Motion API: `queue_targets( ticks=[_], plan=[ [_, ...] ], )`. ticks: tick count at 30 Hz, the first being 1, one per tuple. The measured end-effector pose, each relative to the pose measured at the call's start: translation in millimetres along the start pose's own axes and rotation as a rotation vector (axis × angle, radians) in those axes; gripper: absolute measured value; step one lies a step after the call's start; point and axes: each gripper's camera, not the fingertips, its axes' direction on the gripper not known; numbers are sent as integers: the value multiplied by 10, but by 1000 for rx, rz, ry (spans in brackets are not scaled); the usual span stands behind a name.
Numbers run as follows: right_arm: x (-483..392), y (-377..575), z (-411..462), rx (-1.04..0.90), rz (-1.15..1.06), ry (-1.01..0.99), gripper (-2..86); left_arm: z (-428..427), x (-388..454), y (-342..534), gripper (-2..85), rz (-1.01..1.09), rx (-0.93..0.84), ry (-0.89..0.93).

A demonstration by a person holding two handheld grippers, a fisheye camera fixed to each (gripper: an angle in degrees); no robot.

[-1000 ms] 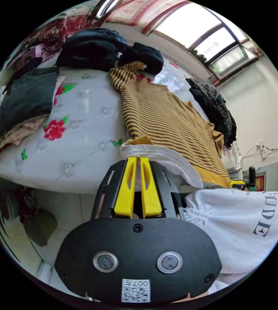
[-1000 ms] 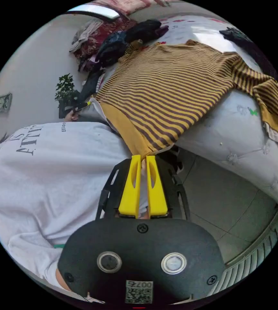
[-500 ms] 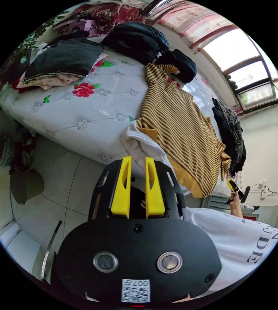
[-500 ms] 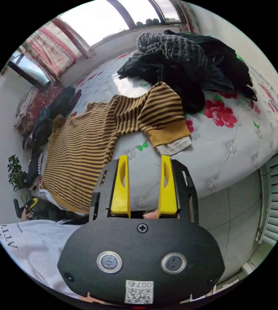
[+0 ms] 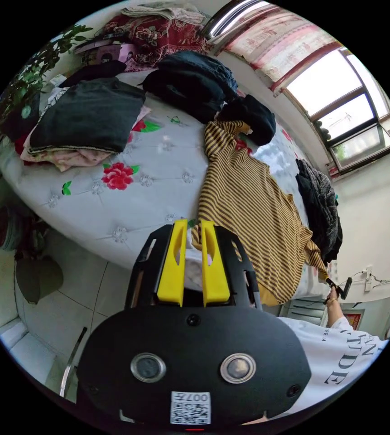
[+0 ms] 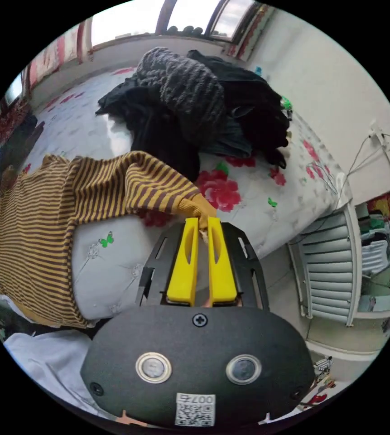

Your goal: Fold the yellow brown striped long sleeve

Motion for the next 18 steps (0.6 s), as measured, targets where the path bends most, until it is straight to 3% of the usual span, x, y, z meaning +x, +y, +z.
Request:
queue_targets(
  ticks=[4,8,12,18],
  plan=[
    [1009,282,-279,-105,247,27,57,270,-225,-745,69,-8,8,77],
    [832,760,-714,34,314,-122,65,692,-377,-1385,77,-22,-19,155],
    [-499,1196,-800,45,169,-368,73,1327,-725,-2037,87,-174,-6,347],
    [-2272,1455,-799,-25,-49,-662,80,2083,-856,-2604,68,-235,-25,415]
  ],
)
